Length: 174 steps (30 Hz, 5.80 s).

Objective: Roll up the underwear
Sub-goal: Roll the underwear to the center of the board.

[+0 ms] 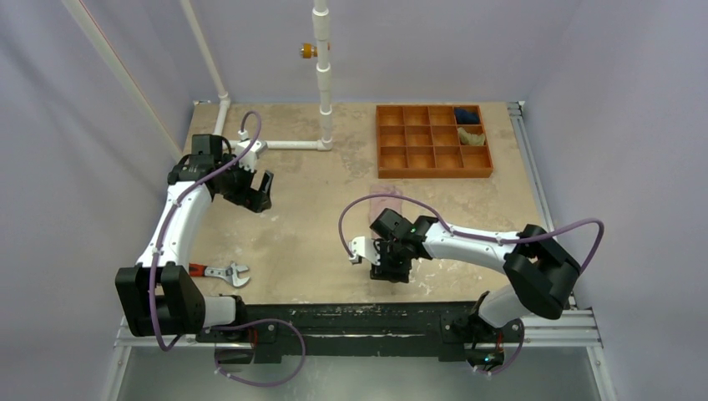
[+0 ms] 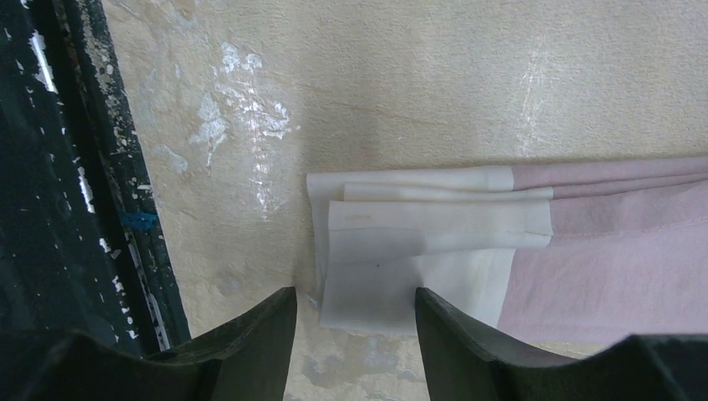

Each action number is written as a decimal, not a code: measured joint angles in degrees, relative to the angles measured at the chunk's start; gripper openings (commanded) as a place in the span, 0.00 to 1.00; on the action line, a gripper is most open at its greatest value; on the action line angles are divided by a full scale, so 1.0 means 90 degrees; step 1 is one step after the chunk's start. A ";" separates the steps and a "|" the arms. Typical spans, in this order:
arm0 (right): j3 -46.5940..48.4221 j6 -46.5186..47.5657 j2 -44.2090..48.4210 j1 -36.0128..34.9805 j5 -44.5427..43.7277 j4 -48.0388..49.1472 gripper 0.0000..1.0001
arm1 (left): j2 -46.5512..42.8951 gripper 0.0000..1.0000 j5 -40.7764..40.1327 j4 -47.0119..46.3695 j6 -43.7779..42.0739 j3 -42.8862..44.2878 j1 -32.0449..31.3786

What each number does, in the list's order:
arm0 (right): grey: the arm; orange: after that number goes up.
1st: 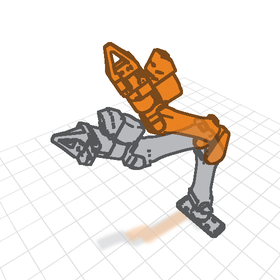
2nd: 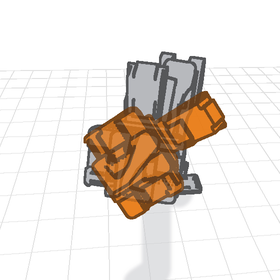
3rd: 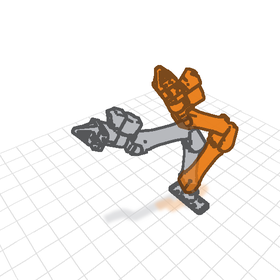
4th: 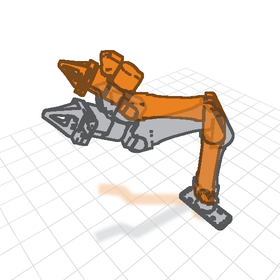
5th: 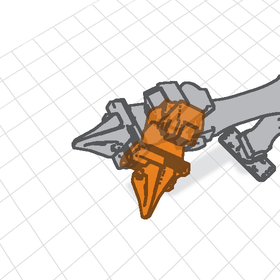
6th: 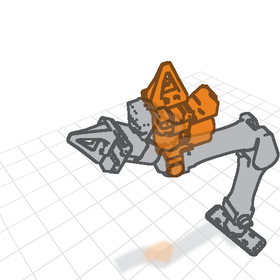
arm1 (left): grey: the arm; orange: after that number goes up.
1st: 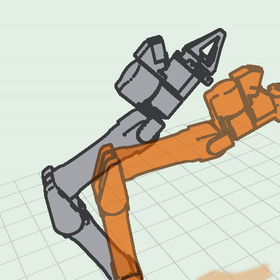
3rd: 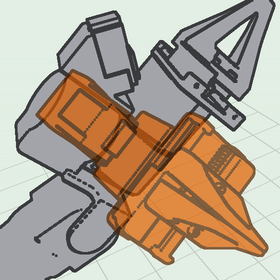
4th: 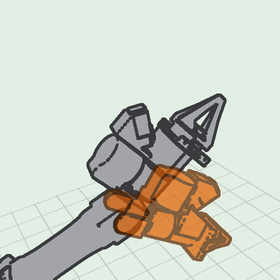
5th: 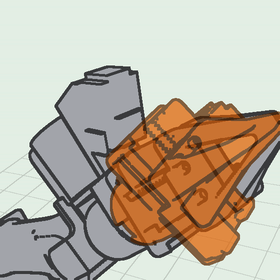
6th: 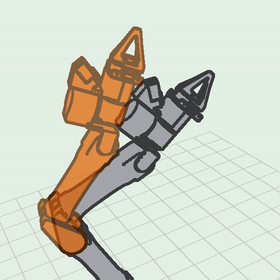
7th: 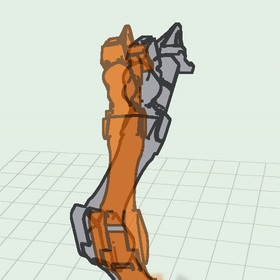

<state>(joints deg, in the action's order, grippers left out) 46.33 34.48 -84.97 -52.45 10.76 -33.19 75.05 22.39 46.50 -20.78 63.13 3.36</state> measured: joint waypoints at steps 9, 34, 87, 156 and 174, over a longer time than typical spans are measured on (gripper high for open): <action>-0.0102 0.0049 -0.0002 -0.0165 -0.0277 0.0036 0.51 | 0.0019 1.00 -0.0010 0.0102 0.0002 0.0012 0.0000; 0.0019 0.0005 -0.0223 -0.0279 -0.0588 0.0197 0.05 | 0.0019 1.00 0.0029 0.0124 -0.0126 0.0005 0.0000; 0.3597 0.1469 -0.3643 0.2494 0.3750 -0.3679 0.00 | 0.1588 0.86 -0.0308 -0.5064 0.0437 -0.1717 -0.6589; 0.2169 0.0155 -0.1982 0.4187 0.3208 -0.2382 0.23 | 0.3555 0.00 0.2147 -0.3325 0.1073 -0.0168 -0.5542; 0.1591 -0.0457 -0.0051 0.5251 0.3072 -0.1265 0.24 | 0.4447 0.00 0.2997 -0.2664 0.1489 0.0809 -0.5161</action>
<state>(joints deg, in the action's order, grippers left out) 60.64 30.37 -85.43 -5.19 38.41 -44.58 115.07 49.36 22.52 -7.38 70.41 -43.09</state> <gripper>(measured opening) 0.238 0.029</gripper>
